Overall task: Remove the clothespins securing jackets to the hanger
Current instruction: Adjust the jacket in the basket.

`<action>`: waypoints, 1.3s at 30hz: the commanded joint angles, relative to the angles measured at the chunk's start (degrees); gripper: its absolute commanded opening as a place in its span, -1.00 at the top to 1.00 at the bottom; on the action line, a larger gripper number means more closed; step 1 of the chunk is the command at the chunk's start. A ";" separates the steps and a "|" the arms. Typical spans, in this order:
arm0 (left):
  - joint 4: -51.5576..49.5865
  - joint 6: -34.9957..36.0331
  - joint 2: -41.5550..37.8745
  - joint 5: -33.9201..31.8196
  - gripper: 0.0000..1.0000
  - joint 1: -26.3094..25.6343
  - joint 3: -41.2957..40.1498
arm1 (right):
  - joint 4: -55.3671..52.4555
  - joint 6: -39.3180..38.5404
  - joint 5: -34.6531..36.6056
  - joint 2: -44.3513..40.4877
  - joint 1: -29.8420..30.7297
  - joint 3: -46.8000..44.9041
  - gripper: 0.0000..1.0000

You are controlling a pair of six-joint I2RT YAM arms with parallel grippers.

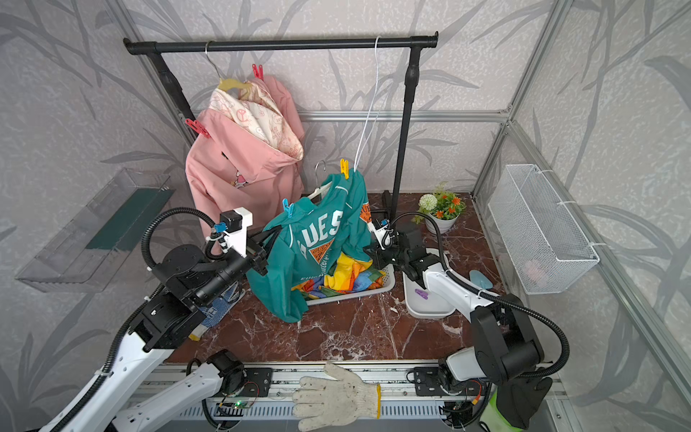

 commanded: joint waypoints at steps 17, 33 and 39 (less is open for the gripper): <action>-2.75 3.66 -2.89 2.93 1.00 -0.65 -4.46 | -18.97 2.39 9.76 -8.71 -0.02 4.16 -0.54; -6.02 10.96 1.31 0.64 1.00 -7.04 -2.73 | -29.63 27.28 3.49 -9.98 -16.96 16.18 -0.64; -5.17 15.31 4.18 -3.57 1.00 -10.67 -1.89 | -37.46 32.09 -2.10 -4.80 -17.25 23.81 -0.50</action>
